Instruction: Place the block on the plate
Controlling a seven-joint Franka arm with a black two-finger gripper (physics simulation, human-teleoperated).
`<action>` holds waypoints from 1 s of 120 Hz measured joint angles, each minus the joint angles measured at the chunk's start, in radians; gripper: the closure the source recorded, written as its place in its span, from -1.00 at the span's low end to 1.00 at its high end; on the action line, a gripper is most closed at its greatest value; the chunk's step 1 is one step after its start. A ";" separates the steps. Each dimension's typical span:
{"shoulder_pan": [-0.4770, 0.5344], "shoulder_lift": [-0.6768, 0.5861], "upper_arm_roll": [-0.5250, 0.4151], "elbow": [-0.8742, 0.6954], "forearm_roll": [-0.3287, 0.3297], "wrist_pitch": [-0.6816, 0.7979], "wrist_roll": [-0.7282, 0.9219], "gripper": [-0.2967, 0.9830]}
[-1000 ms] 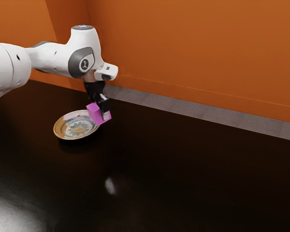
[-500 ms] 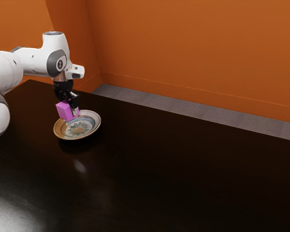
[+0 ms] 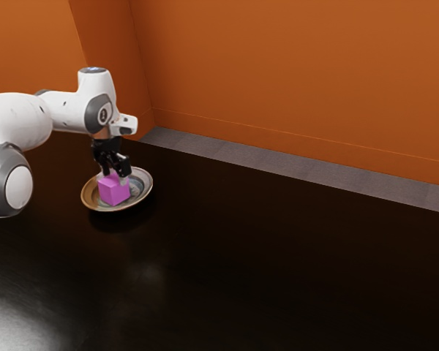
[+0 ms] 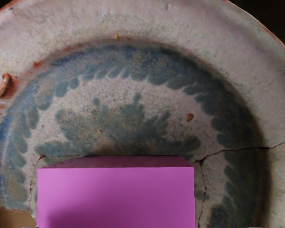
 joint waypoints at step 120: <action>-0.229 -0.649 0.034 -0.335 0.007 -0.215 -0.075 -0.53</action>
